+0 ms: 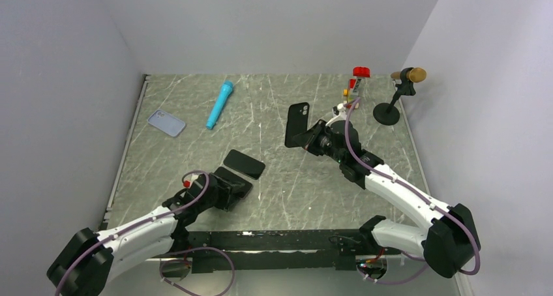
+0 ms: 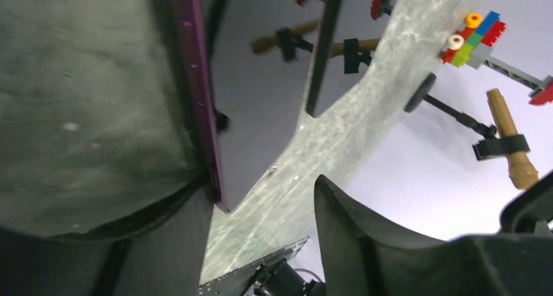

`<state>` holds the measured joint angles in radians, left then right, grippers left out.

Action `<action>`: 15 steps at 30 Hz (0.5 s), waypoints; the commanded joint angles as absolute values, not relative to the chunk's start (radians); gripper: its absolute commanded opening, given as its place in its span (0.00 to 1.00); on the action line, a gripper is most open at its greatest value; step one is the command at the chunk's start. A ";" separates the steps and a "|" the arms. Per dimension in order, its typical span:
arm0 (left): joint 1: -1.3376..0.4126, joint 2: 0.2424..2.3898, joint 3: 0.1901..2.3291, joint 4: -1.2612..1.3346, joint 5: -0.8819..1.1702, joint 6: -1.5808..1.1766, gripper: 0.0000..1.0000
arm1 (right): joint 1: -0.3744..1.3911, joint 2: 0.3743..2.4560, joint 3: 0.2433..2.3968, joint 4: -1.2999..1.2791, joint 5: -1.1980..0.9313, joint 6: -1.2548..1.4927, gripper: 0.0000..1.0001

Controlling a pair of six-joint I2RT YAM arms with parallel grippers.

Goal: Take the phone out of the phone case
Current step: Place the phone at the center of the board.

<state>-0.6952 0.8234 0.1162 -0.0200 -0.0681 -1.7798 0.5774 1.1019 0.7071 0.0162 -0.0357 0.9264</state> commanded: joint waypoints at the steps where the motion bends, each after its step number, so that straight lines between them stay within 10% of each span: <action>1: -0.697 0.838 0.111 -0.009 -0.028 -1.875 0.68 | 0.581 1.064 0.736 0.017 -0.063 0.912 0.00; 15: -0.692 0.680 0.289 -0.225 0.170 -1.518 0.90 | 0.581 1.116 0.837 -0.060 -0.321 0.701 0.00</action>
